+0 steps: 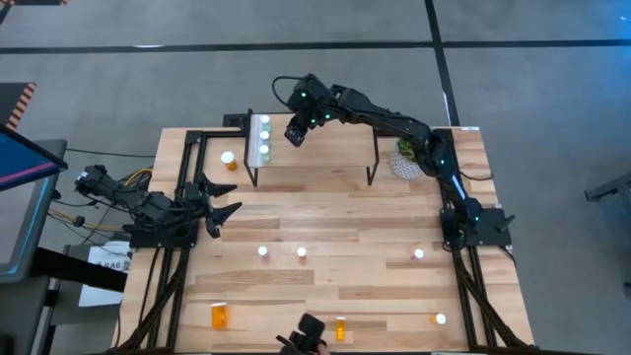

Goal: Pick and place medicine bottles onto shelf by color
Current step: Put the middle pink pill bottle on the shelf

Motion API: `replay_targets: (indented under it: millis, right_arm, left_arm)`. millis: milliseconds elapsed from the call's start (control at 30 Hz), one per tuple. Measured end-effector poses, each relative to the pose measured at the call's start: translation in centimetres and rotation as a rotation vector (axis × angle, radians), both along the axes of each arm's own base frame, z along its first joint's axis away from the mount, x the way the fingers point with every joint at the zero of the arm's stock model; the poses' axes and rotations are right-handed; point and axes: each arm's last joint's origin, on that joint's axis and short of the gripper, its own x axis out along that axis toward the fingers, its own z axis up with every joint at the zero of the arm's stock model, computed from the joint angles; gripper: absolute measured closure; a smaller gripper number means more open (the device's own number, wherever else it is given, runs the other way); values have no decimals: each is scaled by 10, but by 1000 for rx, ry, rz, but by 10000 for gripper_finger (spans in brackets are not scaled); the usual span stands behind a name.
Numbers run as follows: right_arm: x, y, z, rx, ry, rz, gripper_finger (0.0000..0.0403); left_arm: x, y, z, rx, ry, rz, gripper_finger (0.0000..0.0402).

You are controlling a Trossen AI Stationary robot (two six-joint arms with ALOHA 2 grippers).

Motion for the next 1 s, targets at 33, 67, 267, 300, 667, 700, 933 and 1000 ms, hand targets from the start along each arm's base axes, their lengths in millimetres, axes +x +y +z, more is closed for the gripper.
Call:
replay_targets:
  millis: [33,67,267,300,667,700,933,1000]
  right_arm:
    - [-1,0,1,3,1,-2,224]
    - [-2,1,4,8,5,-4,222]
    - [-17,20,35,-17,-1,-2,212]
    - [-20,25,42,-18,-3,5,211]
    - [-20,95,64,-151,54,51,214]
    - [-18,98,61,-161,65,47,214]
    - [-9,104,15,-133,175,-15,214]
    - [-6,105,4,-147,175,-27,214]
  left_arm:
    - [0,0,0,0,0,0,136]
    - [0,0,0,0,0,0,136]
    - [0,0,0,2,4,-4,136]
    - [0,0,-1,4,7,-6,136]
    - [0,0,-2,-10,14,-6,136]
    - [0,0,-2,-14,13,-7,136]
    - [0,-1,-4,-25,24,-41,136]
    - [0,-1,-5,-35,29,-41,136]
